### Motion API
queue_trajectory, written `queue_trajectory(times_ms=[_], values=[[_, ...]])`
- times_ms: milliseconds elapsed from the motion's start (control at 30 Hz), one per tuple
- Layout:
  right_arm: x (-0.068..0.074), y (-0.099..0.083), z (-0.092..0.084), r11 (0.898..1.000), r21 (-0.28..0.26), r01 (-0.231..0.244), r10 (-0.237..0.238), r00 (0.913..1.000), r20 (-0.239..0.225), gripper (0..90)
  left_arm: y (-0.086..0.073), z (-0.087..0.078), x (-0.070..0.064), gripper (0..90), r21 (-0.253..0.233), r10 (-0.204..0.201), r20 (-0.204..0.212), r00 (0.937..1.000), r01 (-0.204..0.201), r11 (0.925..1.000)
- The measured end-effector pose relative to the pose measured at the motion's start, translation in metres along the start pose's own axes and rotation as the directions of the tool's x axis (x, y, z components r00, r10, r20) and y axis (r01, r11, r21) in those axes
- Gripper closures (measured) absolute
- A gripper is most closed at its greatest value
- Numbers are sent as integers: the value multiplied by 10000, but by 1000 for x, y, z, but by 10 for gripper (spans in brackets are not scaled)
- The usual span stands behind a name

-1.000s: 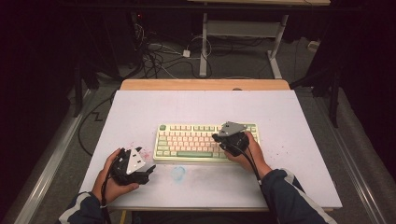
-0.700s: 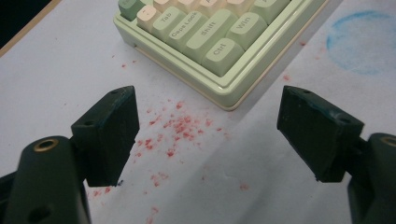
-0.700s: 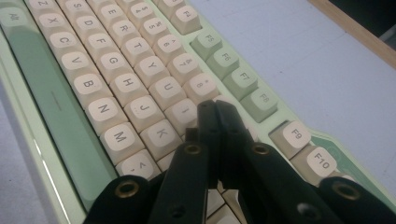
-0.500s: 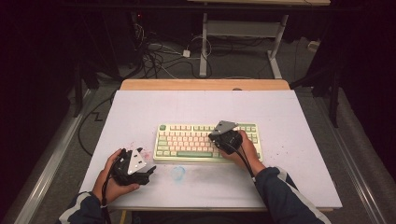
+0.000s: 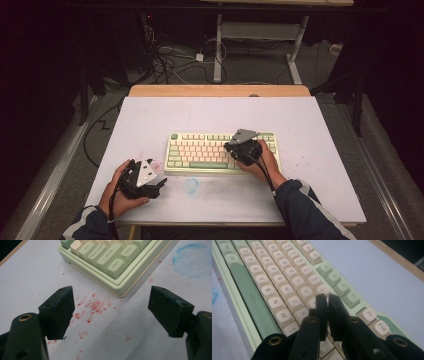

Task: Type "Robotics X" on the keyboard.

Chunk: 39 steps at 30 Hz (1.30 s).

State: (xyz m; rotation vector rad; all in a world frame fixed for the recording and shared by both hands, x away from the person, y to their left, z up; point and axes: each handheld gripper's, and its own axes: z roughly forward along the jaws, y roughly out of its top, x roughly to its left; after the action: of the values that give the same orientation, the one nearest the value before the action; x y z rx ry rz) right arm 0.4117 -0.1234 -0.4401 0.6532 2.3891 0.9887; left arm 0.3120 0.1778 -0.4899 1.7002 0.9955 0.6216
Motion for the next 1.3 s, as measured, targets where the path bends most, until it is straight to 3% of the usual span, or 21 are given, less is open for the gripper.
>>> queue_trajectory(times_ms=[300,467,667,800,1033,1300], values=[[-4,2,-23,9966,-823,-25,37,9999,145,735,1,1,0,232,-90,-185,-66,9998,184,9998],[-4,0,-35,9919,-1267,9,20,9997,228,582,1,0,0,232,-84,-171,-82,9998,170,9998],[-2,-7,-51,9824,-1856,215,-59,9965,839,354,1,-1,1,232,30,-146,-106,9998,147,9999],[-1,-14,-63,9770,-2127,156,128,9912,1316,280,1,-1,1,232,27,-150,-126,9998,151,9999],[-5,-33,-83,9730,-2304,-107,556,9804,1892,217,2,0,1,232,20,-201,-186,9996,201,9998],[-9,-57,-105,9704,-2400,-255,835,9685,2348,218,2,0,2,232,16,-208,-235,9995,208,9998]])
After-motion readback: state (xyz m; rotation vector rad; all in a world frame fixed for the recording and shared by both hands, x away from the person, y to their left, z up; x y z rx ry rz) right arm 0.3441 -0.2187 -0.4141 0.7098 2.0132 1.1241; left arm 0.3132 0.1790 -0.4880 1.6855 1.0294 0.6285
